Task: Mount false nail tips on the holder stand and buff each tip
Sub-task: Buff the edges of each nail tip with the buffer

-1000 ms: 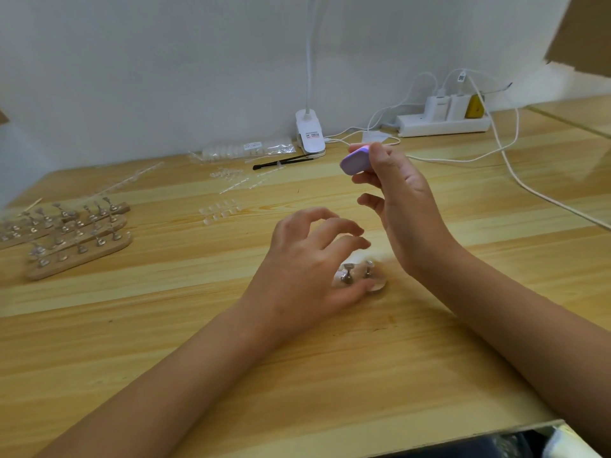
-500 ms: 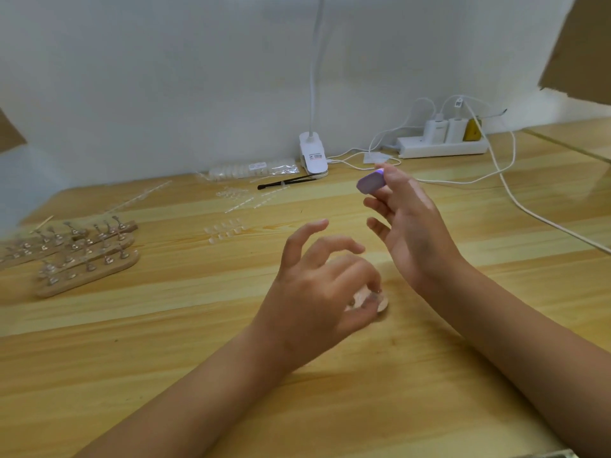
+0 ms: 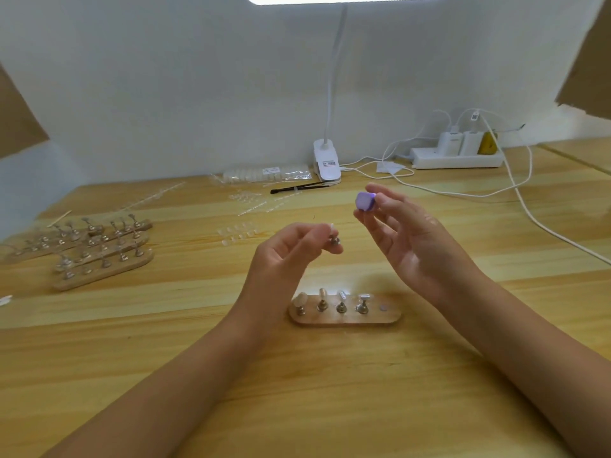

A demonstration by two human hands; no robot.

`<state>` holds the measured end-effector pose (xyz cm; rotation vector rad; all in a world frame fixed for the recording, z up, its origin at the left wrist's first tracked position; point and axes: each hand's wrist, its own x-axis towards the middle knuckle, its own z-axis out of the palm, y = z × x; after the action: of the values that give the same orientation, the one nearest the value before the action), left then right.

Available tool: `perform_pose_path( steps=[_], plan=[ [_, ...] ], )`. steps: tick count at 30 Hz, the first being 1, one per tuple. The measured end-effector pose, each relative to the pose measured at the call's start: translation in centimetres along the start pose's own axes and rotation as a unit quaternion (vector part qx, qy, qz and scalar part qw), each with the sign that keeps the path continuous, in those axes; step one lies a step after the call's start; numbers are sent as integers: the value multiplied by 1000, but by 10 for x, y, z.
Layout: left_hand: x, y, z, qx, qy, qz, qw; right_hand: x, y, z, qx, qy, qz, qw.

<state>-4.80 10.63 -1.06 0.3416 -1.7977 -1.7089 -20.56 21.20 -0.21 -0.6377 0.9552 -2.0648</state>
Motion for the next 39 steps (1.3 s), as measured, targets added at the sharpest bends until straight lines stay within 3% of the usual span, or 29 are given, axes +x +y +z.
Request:
perform_pose_path(
  steps=[5, 10, 13, 17, 22, 28, 34, 39],
  plan=[
    [3, -1, -6, -51, 22, -37, 998, -8, 3, 5, -132, -68, -29, 989],
    [6, 0, -12, -121, 25, -64, 990, -19, 5, 14, -290, -73, -112, 948],
    [7, -2, -12, -139, -2, -77, 987, -21, 4, 17, -261, -84, -109, 955],
    [7, -4, -12, -148, -11, -90, 985, -16, -1, 16, -92, -88, -15, 992],
    [8, -6, -13, -160, -30, -96, 982, -16, 4, 15, -129, -139, -22, 982],
    [9, -6, -12, -204, -39, -118, 971, -19, 4, 13, -318, -114, -137, 931],
    [10, -7, -13, -202, -52, -129, 970, -26, 14, 13, -509, -126, -325, 787],
    [8, -4, -15, -116, -56, -108, 986, -24, 17, 13, -516, -112, -340, 778]
  ],
)
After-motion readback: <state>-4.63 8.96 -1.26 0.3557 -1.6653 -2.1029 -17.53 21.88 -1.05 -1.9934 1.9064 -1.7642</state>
